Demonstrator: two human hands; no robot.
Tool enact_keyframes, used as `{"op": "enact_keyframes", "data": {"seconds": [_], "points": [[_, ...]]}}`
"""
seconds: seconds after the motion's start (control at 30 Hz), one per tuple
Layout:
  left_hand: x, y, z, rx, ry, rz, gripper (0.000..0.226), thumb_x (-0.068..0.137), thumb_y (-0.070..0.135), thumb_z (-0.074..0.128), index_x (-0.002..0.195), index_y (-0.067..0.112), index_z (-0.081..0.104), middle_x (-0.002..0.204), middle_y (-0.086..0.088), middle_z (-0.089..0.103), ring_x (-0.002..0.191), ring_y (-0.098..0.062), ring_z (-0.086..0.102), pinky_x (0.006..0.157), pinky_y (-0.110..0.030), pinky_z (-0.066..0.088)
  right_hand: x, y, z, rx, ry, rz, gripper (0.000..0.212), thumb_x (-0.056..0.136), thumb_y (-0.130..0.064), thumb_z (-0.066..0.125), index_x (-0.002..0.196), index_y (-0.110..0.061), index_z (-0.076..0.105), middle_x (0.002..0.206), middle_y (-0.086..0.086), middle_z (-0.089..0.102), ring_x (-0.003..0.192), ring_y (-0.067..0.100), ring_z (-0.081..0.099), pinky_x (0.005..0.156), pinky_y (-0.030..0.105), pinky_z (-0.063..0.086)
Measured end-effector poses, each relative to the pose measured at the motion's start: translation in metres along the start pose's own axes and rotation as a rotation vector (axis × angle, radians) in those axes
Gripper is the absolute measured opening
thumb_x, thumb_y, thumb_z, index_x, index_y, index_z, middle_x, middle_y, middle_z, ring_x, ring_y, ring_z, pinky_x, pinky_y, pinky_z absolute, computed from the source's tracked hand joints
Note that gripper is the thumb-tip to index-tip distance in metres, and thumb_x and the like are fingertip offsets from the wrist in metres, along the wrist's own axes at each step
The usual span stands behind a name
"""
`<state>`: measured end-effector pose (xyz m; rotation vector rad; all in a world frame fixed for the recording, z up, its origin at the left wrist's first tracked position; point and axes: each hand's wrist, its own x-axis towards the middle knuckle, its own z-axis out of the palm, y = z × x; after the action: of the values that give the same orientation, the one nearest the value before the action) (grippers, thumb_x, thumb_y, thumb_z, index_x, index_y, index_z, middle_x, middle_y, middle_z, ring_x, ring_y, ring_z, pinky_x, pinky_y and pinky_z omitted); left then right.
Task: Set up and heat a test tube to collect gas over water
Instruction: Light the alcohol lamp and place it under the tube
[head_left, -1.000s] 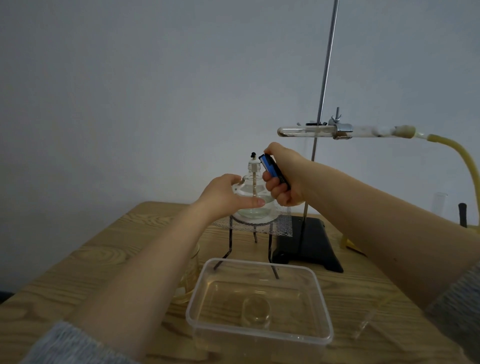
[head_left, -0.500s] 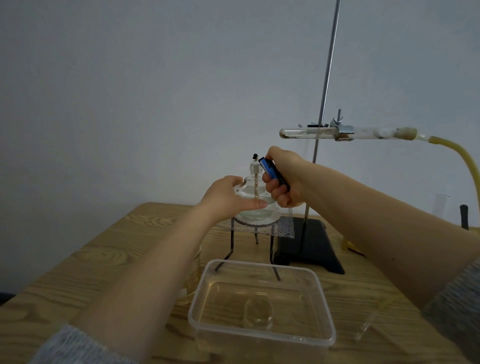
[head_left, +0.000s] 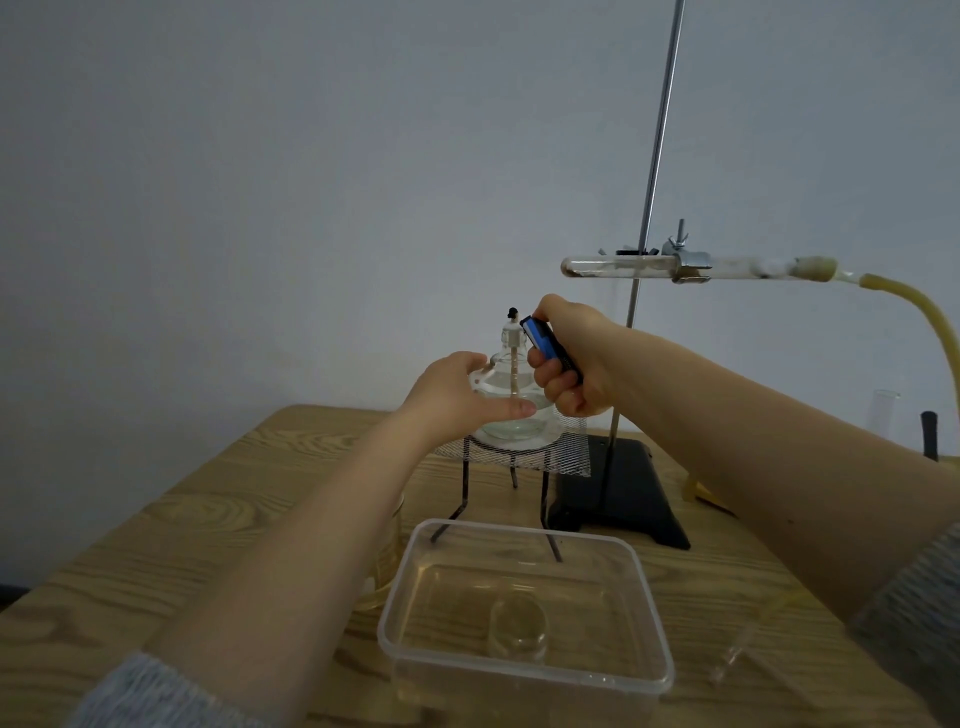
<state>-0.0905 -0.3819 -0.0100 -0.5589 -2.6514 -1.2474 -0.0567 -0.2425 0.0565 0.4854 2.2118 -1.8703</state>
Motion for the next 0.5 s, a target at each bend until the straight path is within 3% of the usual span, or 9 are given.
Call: {"op": "enact_keyframes", "data": {"seconds": [0.5], "points": [[0.0005,-0.0013,0.0009,0.006,0.007,0.008,0.091,0.065,0.047,0.08,0.141,0.016,0.04,0.143,0.0,0.045,0.128,-0.018,0.044,0.102,-0.031,0.037,-0.0015,-0.0049,0.0036,-0.021,-0.022,0.016,0.039,0.087,-0.04,0.038,0.059,-0.015,0.046,0.047,-0.004,0.035,0.037,0.009,0.023,0.039,0.018,0.019]]}}
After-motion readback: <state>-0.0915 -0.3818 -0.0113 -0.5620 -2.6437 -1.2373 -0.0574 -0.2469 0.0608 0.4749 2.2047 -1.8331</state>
